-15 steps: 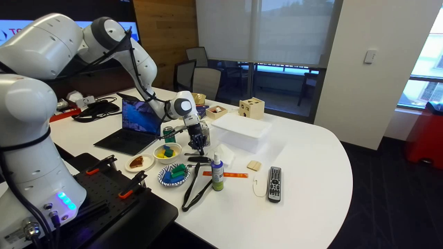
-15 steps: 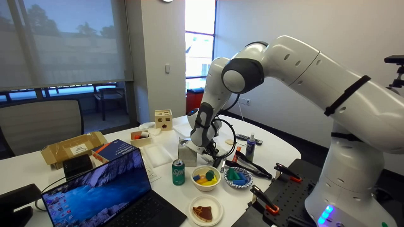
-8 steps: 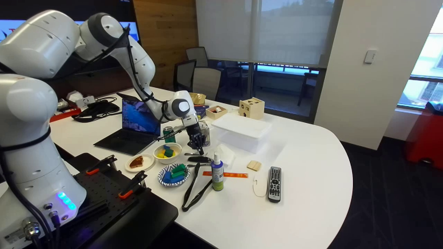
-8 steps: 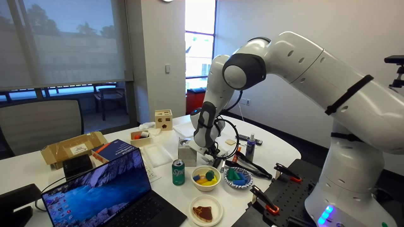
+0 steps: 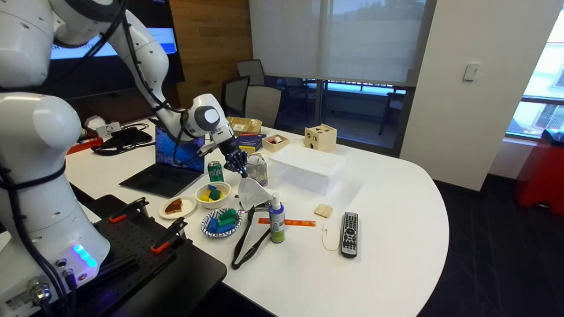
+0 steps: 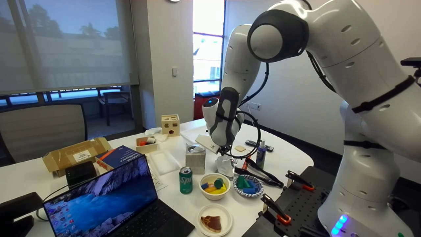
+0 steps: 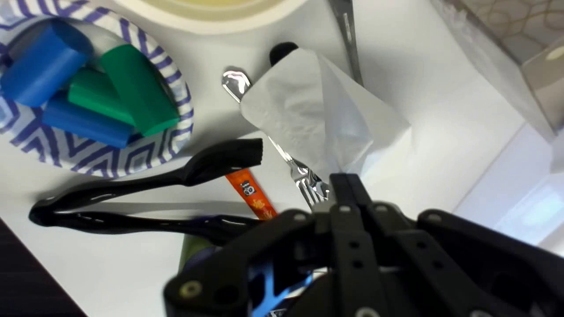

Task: Remove the blocks from the white plate and put them in the white bowl then use the napkin to wipe the pizza slice on the plate.

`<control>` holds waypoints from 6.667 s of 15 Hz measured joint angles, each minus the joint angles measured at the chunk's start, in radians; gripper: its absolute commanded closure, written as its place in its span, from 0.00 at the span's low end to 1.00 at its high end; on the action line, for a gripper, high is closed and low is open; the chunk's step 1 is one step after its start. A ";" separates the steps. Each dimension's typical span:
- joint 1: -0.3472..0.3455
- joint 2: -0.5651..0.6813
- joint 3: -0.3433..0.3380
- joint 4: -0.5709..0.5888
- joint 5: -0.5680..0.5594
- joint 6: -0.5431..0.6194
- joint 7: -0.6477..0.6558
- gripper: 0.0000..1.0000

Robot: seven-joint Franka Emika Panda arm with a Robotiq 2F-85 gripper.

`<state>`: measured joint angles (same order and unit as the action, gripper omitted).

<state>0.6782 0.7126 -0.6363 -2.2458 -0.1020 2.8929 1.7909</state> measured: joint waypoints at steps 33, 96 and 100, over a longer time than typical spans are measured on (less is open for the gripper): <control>1.120 -0.923 -0.782 -0.528 0.035 -0.305 -0.177 1.00; 1.841 -1.897 -1.655 0.001 -1.294 -0.602 0.456 1.00; 1.784 -1.896 -1.605 -0.018 -1.307 -0.610 0.494 1.00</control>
<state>2.4625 -1.1837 -2.2415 -2.2641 -1.4093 2.2832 2.2849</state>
